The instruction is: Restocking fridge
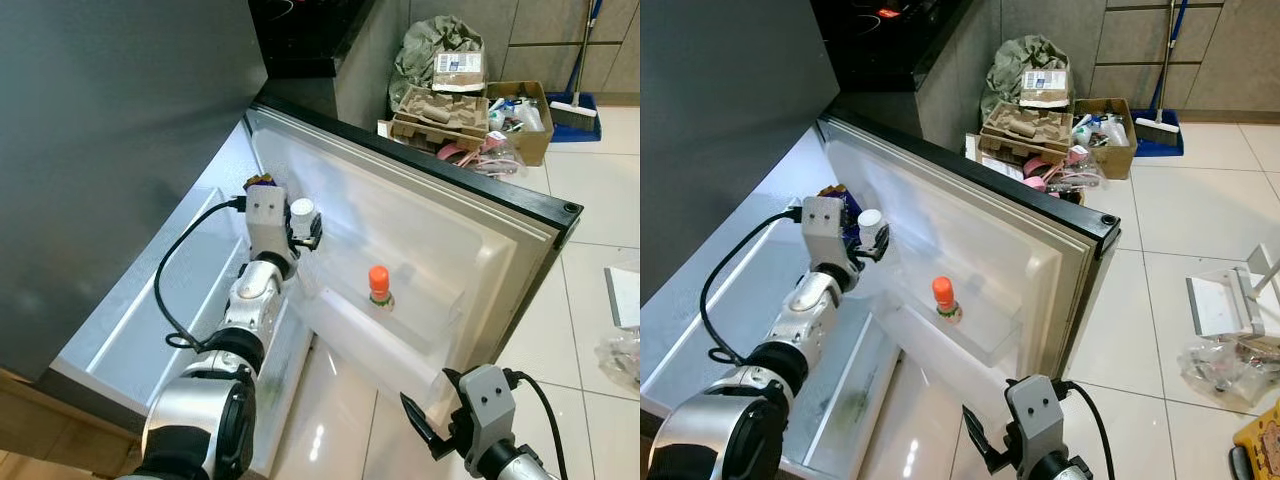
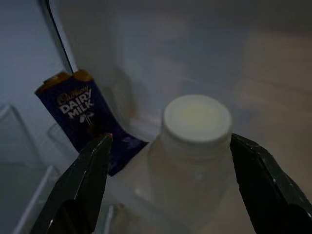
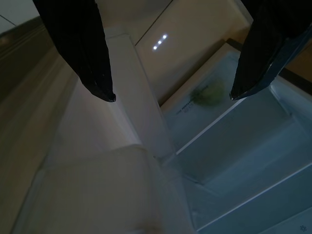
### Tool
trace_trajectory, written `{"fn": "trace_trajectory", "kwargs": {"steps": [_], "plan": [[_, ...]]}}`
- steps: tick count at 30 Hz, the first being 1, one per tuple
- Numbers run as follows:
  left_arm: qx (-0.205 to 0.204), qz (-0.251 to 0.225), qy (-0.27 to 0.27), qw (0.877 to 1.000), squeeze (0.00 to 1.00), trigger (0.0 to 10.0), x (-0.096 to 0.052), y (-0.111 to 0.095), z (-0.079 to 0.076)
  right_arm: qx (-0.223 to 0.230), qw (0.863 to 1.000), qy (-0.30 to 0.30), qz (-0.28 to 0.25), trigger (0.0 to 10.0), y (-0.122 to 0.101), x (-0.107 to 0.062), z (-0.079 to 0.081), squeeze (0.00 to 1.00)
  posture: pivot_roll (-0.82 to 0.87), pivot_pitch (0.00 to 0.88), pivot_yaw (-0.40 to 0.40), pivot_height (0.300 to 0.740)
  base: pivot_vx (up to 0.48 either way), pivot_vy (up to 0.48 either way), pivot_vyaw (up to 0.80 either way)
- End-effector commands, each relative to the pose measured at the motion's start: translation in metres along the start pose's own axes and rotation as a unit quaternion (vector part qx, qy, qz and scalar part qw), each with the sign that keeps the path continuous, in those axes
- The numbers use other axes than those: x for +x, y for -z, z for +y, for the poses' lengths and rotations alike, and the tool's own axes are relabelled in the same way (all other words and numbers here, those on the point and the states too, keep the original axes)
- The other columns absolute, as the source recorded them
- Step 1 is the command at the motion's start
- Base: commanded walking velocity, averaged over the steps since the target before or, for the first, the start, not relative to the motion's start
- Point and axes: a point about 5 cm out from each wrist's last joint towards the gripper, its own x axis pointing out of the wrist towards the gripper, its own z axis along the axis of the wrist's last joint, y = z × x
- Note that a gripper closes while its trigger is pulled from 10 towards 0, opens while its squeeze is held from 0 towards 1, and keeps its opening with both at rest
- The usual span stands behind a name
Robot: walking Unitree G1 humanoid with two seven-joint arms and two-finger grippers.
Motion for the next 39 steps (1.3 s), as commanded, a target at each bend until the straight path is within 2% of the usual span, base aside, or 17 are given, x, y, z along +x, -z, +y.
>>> {"fn": "trace_trajectory", "kwargs": {"steps": [1, 4, 11, 13, 14, 16, 17, 19, 20, 21, 24, 26, 27, 28, 29, 32, 39], "plan": [[0.021, -0.007, -0.008, 1.0, 0.0, 10.0, -0.006, 0.002, 0.014, 0.008, 1.0, -0.004, 0.014, 10.0, 0.008, -0.003, 0.003, 0.0, -0.15, 0.289, 0.141, 0.74, 0.0, 0.0, 0.0], [-0.002, -0.048, -0.012, 0.999, 0.0, 10.0, -0.016, 0.0, 0.024, 0.008, 1.0, -0.003, 0.012, 10.0, 0.007, -0.002, 0.003, 0.0, -0.15, 0.287, 0.142, 0.74, 0.0, 0.0, 0.0], [-0.032, -0.067, 0.002, 0.997, 0.0, 10.0, -0.029, 0.006, 0.031, 0.008, 1.0, -0.003, 0.012, 10.0, 0.008, -0.003, 0.004, 0.0, -0.15, 0.28, 0.148, 0.74, 0.0, 0.0, 0.0], [-0.065, -0.088, 0.002, 0.994, 0.0, 10.0, -0.048, 0.008, 0.041, 0.007, 1.0, 0.001, 0.012, 10.0, 0.008, -0.003, 0.002, 0.0, -0.15, 0.268, 0.158, 0.74, 0.0, 0.0, 0.0], [-0.065, -0.088, 0.002, 0.994, 0.0, 10.0, -0.048, 0.008, 0.041, 0.007, 1.0, 0.001, 0.012, 10.0, 0.008, -0.003, 0.002, 0.0, -0.15, 0.268, 0.158, 0.74, 0.0, 0.0, 0.0], [-0.079, -0.098, -0.007, 0.992, 0.0, 10.0, -0.076, 0.011, 0.049, 0.007, 1.0, 0.006, 0.012, 10.0, 0.009, -0.004, 0.0, 0.0, -0.15, 0.255, 0.156, 0.74, 0.0, 0.0, 0.0], [-0.079, -0.098, -0.007, 0.992, 0.0, 10.0, -0.076, 0.011, 0.049, 0.007, 1.0, 0.006, 0.012, 10.0, 0.009, -0.004, 0.0, 0.0, -0.15, 0.255, 0.156, 0.74, 0.0, 0.0, 0.0], [-0.083, -0.095, -0.012, 0.992, 0.0, 10.0, -0.095, 0.014, 0.05, 0.008, 1.0, 0.008, 0.012, 10.0, 0.01, -0.005, -0.001, 0.0, -0.14, 0.242, 0.153, 0.74, 0.0, 0.0, 0.0], [-0.075, -0.068, -0.02, 0.995, 0.0, 10.0, -0.108, 0.023, 0.05, 0.009, 1.0, 0.01, 0.015, 10.0, 0.011, -0.005, -0.001, 0.0, -0.14, 0.23, 0.152, 0.74, 0.0, 0.0, 0.0], [-0.075, -0.068, -0.02, 0.995, 0.0, 10.0, -0.108, 0.023, 0.05, 0.009, 1.0, 0.01, 0.015, 10.0, 0.011, -0.005, -0.001, 0.0, -0.14, 0.23, 0.152, 0.74, 0.0, 0.0, 0.0], [-0.01, 0.031, -0.032, 0.999, 0.0, 10.0, -0.136, 0.055, 0.049, 0.011, 0.999, 0.019, 0.026, 10.0, 0.016, -0.004, -0.003, 0.0, -0.13, 0.21, 0.149, 0.74, 0.0, 0.0, 0.0], [0.006, 0.054, -0.032, 0.998, 0.0, 10.0, -0.142, 0.063, 0.049, 0.012, 0.999, 0.021, 0.029, 10.0, 0.018, -0.004, -0.003, 0.0, -0.13, 0.205, 0.148, 0.74, 0.0, 0.0, 0.0], [0.025, 0.132, -0.035, 0.99, 0.0, 10.0, -0.16, 0.09, 0.043, 0.014, 0.997, 0.027, 0.065, 10.0, 0.028, -0.003, -0.004, 0.0, -0.12, 0.187, 0.145, 0.74, 0.0, 0.0, 0.0], [0.007, 0.17, -0.047, 0.984, 0.0, 10.0, -0.169, 0.108, 0.037, 0.021, 0.994, 0.032, 0.105, 10.0, 0.041, -0.003, -0.002, 0.0, -0.12, 0.172, 0.143, 0.74, 0.0, 0.0, 0.0], [0.007, 0.17, -0.047, 0.984, 0.0, 10.0, -0.169, 0.108, 0.037, 0.021, 0.994, 0.032, 0.105, 10.0, 0.041, -0.003, -0.002, 0.0, -0.12, 0.172, 0.143, 0.74, 0.0, 0.0, 0.0], [-0.023, 0.237, -0.068, 0.969, 0.0, 10.0, -0.185, 0.136, 0.025, 0.046, 0.983, 0.04, 0.175, 10.0, 0.066, -0.009, 0.003, 0.0, -0.11, 0.146, 0.141, 0.74, 0.0, 0.0, 0.0], [0.005, 0.32, -0.068, 0.945, 0.0, 10.0, -0.199, 0.159, 0.013, 0.058, 0.973, 0.072, 0.212, 10.0, 0.083, -0.015, 0.006, 0.0, -0.11, 0.099, 0.14, 0.74, 0.0, 0.0, 0.0]]}}
